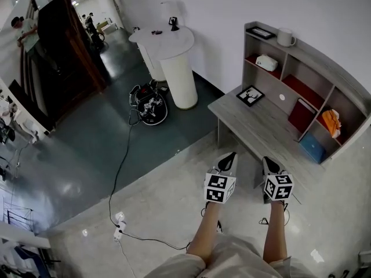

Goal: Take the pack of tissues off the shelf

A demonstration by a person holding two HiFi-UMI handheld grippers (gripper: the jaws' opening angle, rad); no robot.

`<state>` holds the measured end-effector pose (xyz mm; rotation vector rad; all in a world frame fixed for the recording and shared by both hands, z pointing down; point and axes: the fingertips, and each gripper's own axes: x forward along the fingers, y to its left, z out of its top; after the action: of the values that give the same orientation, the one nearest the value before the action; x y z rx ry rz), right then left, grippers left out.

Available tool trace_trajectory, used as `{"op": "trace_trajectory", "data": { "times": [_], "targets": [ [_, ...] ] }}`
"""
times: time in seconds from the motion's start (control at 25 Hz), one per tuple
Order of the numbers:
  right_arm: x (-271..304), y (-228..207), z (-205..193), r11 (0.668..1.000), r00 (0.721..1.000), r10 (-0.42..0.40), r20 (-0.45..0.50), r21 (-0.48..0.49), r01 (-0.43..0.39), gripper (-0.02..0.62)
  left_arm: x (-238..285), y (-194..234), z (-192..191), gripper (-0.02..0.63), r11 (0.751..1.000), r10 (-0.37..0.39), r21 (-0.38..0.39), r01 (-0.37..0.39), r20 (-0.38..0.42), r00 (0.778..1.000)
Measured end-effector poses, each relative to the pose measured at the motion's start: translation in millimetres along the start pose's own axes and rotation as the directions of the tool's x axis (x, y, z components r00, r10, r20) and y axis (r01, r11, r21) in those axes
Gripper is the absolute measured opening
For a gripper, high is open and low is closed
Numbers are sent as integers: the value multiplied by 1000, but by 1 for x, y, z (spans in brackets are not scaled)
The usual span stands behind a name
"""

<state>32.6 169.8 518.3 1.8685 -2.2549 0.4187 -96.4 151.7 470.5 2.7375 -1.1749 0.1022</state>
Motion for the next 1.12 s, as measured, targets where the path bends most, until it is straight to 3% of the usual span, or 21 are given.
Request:
{"op": "trace_trajectory", "data": {
  "times": [0.08,0.24,0.84,1.12],
  "targets": [
    [10,1,-3,1000,1000,5,1,19,-5,15,4,7,-4,9,1000,-8,13,8,-7,1000],
    [22,9,-1,997,999,-8,32,82,5,15,-2,30,-14,9,993,8,119,1,-69,998],
    [61,10,-9,990,1000,-12,14,141,10,15,13,76,-29,9,997,-5,74,13,-100,995],
    [90,-1,11,986,1000,-14,28,164,9,15,41,99,-19,9,998,-4,57,10,-90,996]
  ]
}}
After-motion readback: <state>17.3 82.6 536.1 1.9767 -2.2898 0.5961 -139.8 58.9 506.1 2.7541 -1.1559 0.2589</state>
